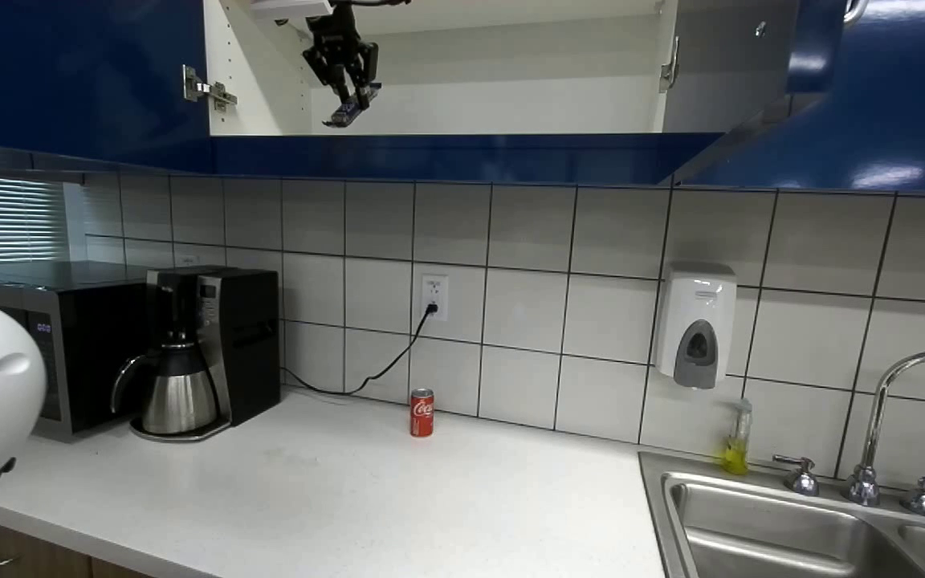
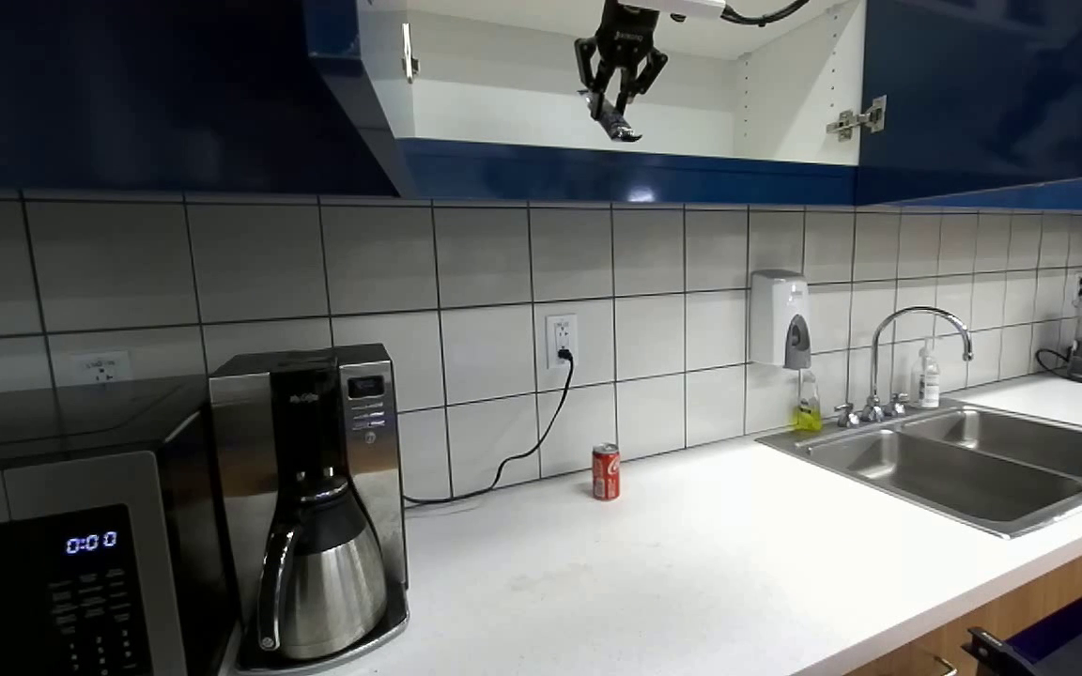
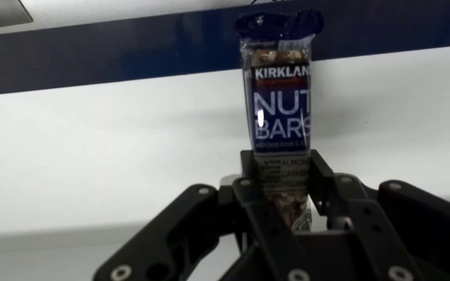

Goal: Put the candy bar into the cupboard

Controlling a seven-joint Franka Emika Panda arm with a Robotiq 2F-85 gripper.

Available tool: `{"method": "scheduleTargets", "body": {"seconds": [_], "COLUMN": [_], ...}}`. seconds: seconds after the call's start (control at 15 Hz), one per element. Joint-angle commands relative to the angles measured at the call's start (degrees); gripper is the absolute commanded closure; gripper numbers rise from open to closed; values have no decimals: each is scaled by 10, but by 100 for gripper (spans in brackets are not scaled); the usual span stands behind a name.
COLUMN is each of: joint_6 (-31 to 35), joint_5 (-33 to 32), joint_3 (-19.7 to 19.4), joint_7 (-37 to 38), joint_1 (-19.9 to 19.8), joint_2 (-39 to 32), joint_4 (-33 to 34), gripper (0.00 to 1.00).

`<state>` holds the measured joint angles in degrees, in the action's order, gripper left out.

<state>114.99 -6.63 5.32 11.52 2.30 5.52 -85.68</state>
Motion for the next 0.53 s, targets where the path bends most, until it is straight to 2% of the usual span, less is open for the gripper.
{"method": "scheduleTargets", "body": {"seconds": [0.0, 0.47], "joint_6": [-11, -13], "joint_5": [-23, -35], "joint_3": [3, 2], "joint_7": [25, 26], "joint_1": [4, 5], "joint_2": [-36, -82], "joint_4": [50, 95], "gripper": [90, 90]}}
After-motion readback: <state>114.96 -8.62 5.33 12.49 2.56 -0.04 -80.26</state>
